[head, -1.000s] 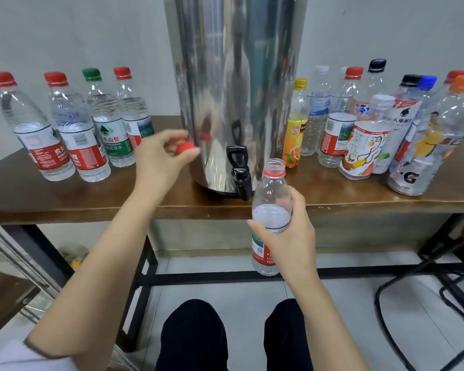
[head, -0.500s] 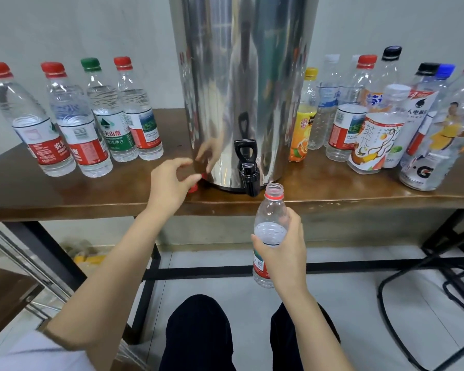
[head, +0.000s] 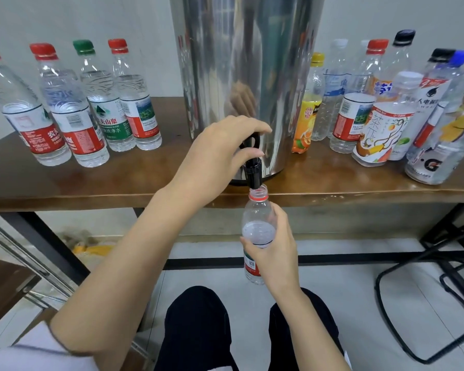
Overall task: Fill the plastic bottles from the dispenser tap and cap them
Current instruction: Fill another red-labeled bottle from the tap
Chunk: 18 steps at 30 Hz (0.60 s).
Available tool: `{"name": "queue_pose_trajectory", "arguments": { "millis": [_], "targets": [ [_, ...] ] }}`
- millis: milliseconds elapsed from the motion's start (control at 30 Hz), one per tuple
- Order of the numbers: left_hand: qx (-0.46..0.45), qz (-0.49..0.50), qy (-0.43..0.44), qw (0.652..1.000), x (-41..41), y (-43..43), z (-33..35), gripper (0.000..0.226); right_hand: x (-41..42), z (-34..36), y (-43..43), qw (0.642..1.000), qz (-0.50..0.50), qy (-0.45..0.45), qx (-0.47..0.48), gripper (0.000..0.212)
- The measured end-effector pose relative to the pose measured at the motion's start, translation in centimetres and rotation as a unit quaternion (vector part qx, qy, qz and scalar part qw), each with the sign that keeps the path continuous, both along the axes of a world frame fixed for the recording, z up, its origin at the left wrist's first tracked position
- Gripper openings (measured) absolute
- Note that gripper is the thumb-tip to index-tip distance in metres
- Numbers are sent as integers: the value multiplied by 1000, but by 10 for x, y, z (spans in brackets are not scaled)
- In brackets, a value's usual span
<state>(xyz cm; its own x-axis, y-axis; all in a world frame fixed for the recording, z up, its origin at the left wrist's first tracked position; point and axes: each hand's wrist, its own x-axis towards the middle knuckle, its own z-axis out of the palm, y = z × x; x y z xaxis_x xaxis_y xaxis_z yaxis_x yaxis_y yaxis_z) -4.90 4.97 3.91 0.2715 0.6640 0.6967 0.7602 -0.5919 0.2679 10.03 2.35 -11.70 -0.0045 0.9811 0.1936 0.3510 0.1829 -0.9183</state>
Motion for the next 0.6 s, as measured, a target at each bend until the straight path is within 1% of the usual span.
{"name": "queue_pose_trajectory", "arguments": {
  "millis": [133,200,233,300,367,400,433,467,533,600],
  "targets": [
    [23,16,-25,999,3,0,-3,21,0,5,0,1000,15,-2,8,84],
    [50,26,-21,998,3,1,-4,15,0,6,0,1000,22,-1,9,84],
    [82,36,-6,996,3,1,-4,12,-1,6,0,1000,22,2,9,84],
    [183,52,38,981,1,-1,-13,2,-3,6,0,1000,20,12,9,83],
    [286,51,47,956,-1,-5,-31,12,-6,6,0,1000,15,17,12,81],
    [313,44,41,948,-1,-7,-41,13,-7,7,1,1000,12,17,17,81],
    [319,39,29,946,-1,-8,-50,11,-9,7,1,1000,7,17,21,80],
    [307,38,15,951,0,-10,-55,8,-11,8,1,1000,2,16,25,79],
    [256,42,-39,965,4,-14,-60,12,-14,10,2,999,-14,14,32,75],
    [193,36,-116,974,11,-20,-59,17,-17,11,2,999,-29,10,36,71]
  ]
}}
